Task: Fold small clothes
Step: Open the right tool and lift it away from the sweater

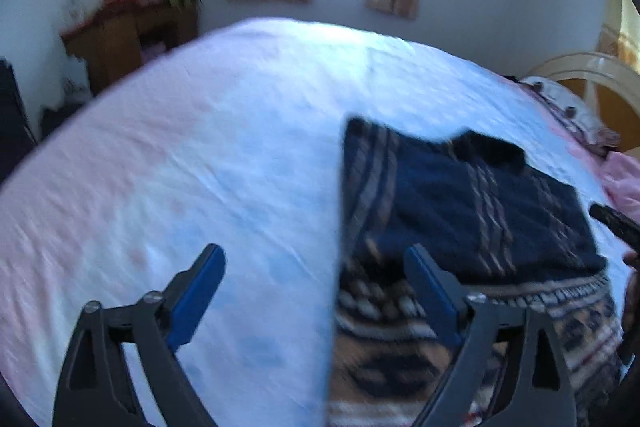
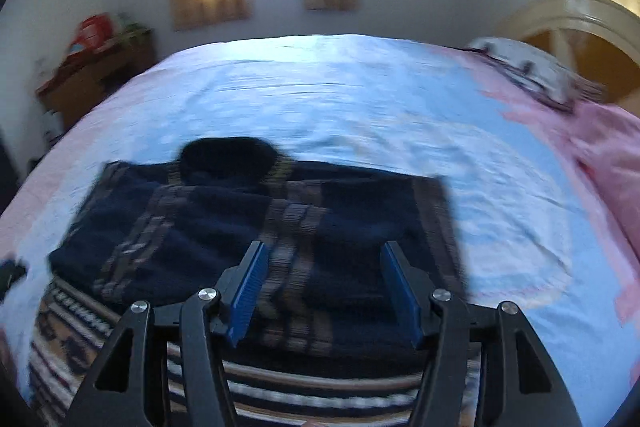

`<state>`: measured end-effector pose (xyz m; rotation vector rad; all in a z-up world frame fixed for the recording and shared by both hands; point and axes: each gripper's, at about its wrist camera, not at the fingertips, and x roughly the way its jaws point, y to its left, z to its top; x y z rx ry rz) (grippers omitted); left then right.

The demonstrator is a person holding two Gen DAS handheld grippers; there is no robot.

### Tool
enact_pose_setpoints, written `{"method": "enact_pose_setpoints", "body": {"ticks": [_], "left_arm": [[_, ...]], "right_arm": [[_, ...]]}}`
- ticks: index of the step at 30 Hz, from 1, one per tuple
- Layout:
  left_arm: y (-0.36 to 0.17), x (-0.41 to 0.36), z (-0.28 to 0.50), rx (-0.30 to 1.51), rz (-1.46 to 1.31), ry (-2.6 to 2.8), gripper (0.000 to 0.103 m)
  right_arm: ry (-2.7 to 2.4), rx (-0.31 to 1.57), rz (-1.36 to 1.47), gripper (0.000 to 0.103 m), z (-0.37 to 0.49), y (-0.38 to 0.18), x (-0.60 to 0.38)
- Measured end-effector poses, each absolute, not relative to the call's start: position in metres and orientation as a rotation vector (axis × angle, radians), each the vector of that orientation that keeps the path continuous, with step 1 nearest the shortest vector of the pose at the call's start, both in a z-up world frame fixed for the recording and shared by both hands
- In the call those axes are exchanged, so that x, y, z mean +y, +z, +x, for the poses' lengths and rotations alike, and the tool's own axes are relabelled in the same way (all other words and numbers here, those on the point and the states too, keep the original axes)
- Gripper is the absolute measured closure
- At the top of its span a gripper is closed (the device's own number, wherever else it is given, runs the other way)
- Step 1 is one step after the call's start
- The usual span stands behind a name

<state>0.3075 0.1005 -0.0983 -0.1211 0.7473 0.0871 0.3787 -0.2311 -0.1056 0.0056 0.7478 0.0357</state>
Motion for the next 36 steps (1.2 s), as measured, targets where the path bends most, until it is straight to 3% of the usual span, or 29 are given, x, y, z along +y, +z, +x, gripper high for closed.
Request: {"method": "enact_pose_setpoints", "body": {"ticks": [9,20,25,30,36], "left_arm": [[-0.157,0.097,0.357,0.920,0.032,0.117,0.004],[-0.153,0.097,0.341,0.869,0.010,0.136,0.000],[-0.123,0.094,0.330,0.724,-0.004,0.178,0.000],[-0.155,0.065,0.359,0.881,0.123,0.149,0.000],[-0.146,0.075,0.351,0.870,0.073,0.153,0.000]], "right_arm": [[0.040,0.957,-0.082,0.045,0.409,-0.165,-0.212],[0.028,0.930,-0.031,0.046,0.404,-0.165,-0.250],[0.044,0.865,0.022,0.045,0.388,-0.151,-0.255],[0.005,0.909,-0.019,0.045,0.398,-0.165,-0.255],[0.019,0.901,-0.030,0.045,0.386,-0.161,-0.262]]}}
